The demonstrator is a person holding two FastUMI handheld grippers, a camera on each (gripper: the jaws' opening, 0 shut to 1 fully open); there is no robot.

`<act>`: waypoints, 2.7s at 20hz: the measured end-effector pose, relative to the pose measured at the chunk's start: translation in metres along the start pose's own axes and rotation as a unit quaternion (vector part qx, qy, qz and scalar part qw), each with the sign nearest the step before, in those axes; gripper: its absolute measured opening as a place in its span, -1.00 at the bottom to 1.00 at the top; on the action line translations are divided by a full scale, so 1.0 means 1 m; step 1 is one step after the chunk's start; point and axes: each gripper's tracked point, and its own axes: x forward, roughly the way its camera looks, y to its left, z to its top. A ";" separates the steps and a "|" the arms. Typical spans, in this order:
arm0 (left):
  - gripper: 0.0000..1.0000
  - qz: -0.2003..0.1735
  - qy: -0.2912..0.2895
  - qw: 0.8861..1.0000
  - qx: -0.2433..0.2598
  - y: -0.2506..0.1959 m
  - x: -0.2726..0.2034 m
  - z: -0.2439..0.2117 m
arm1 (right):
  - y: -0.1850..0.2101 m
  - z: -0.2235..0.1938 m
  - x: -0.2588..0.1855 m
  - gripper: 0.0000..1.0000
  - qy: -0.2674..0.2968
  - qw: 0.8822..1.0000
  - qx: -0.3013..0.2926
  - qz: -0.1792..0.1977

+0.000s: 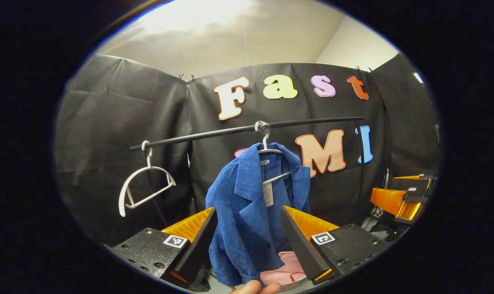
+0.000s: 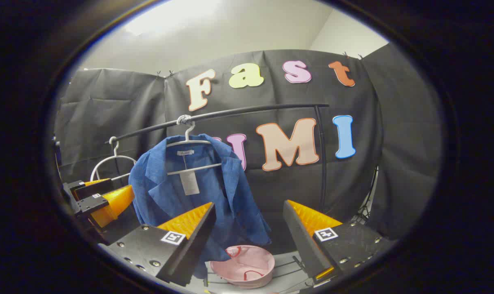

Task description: Grasp the clothes on the hanger with both hands and then place them into the laundry hamper below.

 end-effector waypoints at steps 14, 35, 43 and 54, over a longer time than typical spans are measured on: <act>0.99 -0.028 0.014 0.999 -0.020 -0.006 0.013 -0.009 | 0.004 0.010 0.017 0.98 -0.025 0.999 0.013 -0.031; 0.88 0.022 0.050 0.998 -0.020 -0.015 0.100 -0.076 | 0.011 -0.033 0.071 0.87 0.054 0.996 -0.035 -0.058; 0.79 0.035 0.054 0.998 -0.007 0.001 0.149 -0.088 | 0.017 -0.038 0.126 0.99 0.062 0.996 -0.039 -0.050; -0.12 -0.026 0.048 0.998 -0.026 0.013 0.159 -0.080 | 0.050 -0.036 0.243 0.89 0.065 0.998 -0.015 -0.008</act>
